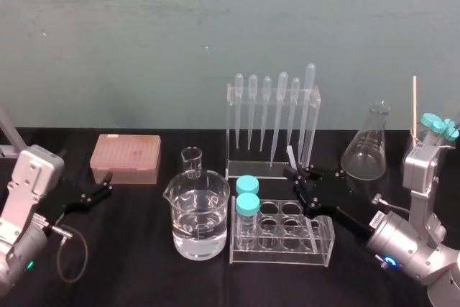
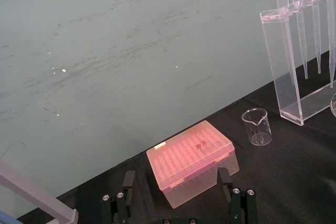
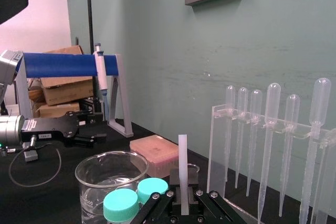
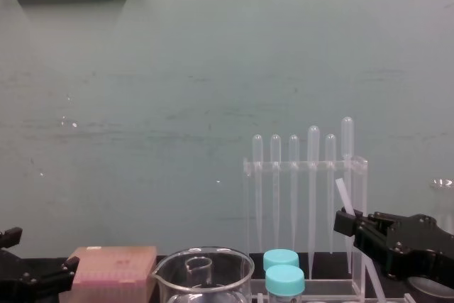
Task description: Pick up the stirring rod with one hand, then place it down.
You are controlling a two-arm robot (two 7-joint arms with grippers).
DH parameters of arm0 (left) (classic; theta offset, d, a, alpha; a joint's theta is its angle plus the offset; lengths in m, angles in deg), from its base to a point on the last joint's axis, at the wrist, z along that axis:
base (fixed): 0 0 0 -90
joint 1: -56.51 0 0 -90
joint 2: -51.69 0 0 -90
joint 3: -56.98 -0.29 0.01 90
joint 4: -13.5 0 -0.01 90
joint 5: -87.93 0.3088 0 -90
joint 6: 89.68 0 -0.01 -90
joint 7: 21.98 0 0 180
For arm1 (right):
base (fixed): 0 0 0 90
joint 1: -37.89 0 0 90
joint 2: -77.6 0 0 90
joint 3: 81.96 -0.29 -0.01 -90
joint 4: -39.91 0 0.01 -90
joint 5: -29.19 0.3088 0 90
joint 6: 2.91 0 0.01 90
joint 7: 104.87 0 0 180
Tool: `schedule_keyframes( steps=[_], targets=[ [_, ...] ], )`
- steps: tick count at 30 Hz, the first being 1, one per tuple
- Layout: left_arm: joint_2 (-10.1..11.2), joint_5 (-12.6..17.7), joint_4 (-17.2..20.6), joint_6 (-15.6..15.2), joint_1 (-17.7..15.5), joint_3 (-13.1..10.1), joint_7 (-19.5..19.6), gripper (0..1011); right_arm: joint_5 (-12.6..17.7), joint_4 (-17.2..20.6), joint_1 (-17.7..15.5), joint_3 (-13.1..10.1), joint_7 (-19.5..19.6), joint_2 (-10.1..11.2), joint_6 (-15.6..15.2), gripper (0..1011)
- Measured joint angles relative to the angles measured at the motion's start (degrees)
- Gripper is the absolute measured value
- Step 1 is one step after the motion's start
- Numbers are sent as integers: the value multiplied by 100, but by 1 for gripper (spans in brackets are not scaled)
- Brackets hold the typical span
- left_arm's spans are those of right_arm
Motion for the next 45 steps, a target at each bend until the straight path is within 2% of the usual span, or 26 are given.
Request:
schedule_keyframes(
  steps=[11,13,20,22,27,36,37,39,40,45],
  targets=[
    [0,0,0,0,0,0,0,1000,6,12,-11,-14,3,-1,8,68],
    [0,0,0,0,0,0,0,1000,7,15,-12,-15,3,-2,9,103],
    [0,0,0,0,0,0,0,1000,11,20,-16,-20,3,-2,14,339],
    [0,0,0,0,0,0,0,1000,11,21,-17,-20,3,-1,14,360],
    [0,0,0,0,0,0,0,1000,14,24,-19,-23,3,-2,17,562],
    [0,0,0,0,0,0,0,1000,14,26,-20,-24,4,-2,18,814],
    [0,0,0,0,0,0,0,1000,14,26,-20,-24,3,-2,18,868],
    [0,0,0,0,0,0,0,1000,14,26,-20,-24,4,-2,18,900],
    [0,0,0,0,0,1,0,1000,10,26,-20,-24,5,-4,27,947],
    [0,0,0,0,0,0,0,1000,-61,113,21,-130,207,-123,334,1000]
  ],
)
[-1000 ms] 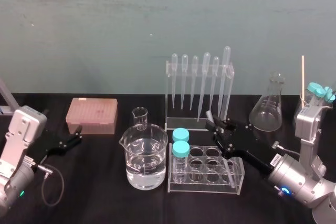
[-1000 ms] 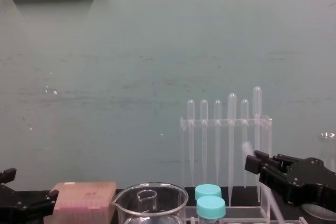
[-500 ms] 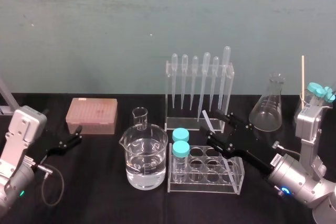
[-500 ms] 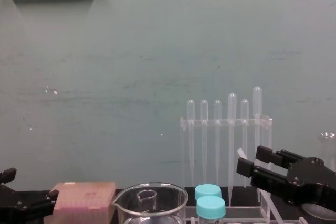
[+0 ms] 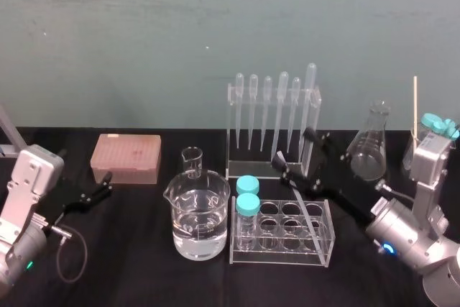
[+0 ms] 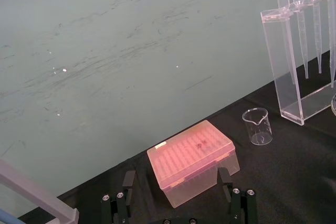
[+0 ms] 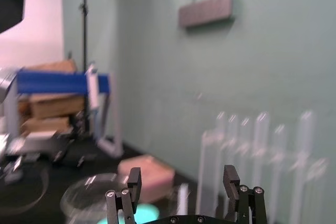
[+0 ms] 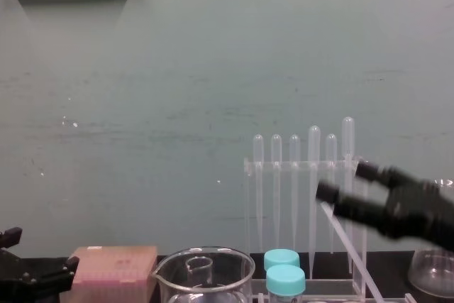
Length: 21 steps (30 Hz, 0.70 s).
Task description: Pick up the stirring rod with one hand, then place it down.
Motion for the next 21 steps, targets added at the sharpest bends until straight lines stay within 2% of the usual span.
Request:
schedule_keyframes(
  steps=[4,5,8,11,14,17,18,21],
  targets=[
    [0,0,0,0,0,0,0,1000,16,151,-37,-246,329,-128,163,1000],
    [0,0,0,0,0,0,0,1000,-7,216,-73,-360,533,-168,190,1000],
    [0,0,0,0,0,0,0,1000,-80,308,-140,-526,850,-216,169,1000],
    [0,0,0,0,0,0,0,1000,-291,448,-280,-764,1395,-200,-76,1000],
    [0,0,0,0,0,0,0,1000,-425,501,-388,-851,1611,-120,-317,1000],
    [0,0,0,0,0,0,0,1000,-582,566,-585,-927,1821,15,-773,1000],
    [0,0,0,0,0,0,0,1000,-582,566,-585,-927,1821,15,-773,1000],
    [0,0,0,0,0,0,0,1000,-661,630,-767,-969,1901,82,-1119,1000]
  ],
)
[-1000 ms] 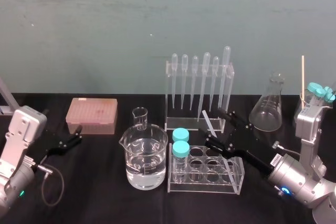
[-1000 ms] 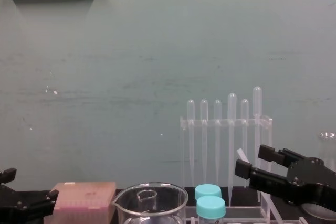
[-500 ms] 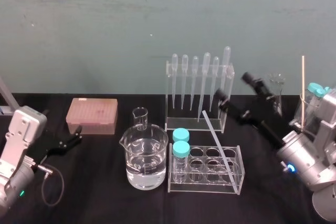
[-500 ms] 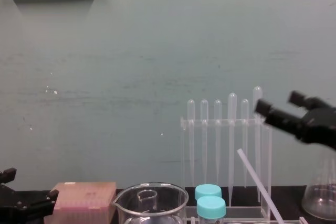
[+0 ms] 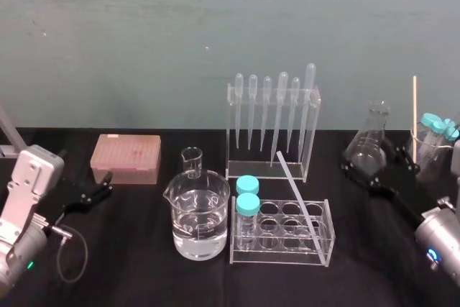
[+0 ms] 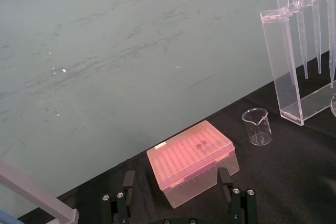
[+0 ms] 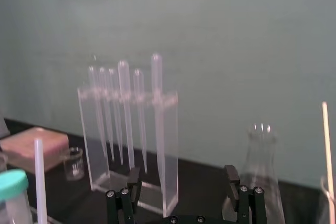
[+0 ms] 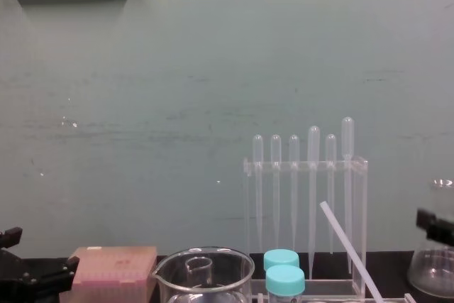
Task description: Pick up the stirring rod with one hand, then place it down.
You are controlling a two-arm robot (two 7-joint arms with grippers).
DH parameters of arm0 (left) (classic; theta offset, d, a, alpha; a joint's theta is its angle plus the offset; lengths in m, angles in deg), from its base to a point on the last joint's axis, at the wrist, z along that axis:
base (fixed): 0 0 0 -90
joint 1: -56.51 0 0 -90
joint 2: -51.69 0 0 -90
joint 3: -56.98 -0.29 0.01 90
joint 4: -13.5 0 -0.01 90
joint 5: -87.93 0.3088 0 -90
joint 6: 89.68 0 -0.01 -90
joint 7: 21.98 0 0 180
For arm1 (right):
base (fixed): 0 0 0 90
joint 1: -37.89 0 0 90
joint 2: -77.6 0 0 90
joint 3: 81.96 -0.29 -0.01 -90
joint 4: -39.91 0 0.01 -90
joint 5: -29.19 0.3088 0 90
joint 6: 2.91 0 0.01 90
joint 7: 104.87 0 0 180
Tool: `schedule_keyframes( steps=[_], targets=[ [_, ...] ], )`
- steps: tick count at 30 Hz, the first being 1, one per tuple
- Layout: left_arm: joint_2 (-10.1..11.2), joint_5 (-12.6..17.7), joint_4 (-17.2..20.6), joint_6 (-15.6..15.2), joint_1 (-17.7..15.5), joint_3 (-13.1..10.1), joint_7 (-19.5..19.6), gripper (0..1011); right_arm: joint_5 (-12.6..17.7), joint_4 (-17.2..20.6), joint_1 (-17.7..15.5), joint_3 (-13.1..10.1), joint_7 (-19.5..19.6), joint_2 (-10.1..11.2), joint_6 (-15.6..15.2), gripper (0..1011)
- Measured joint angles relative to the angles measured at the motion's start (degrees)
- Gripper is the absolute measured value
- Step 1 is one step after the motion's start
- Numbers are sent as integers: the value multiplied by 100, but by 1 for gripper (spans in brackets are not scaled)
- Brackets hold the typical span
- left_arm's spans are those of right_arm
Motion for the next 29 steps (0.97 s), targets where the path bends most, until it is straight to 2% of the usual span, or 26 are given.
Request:
schedule_keyframes(
  steps=[3,29],
  targets=[
    [0,0,0,0,0,0,0,1000,-23,28,-72,-31,18,-3,-127,1000],
    [0,0,0,0,0,0,0,1000,-25,16,-44,-17,25,8,-83,1000]
  ],
)
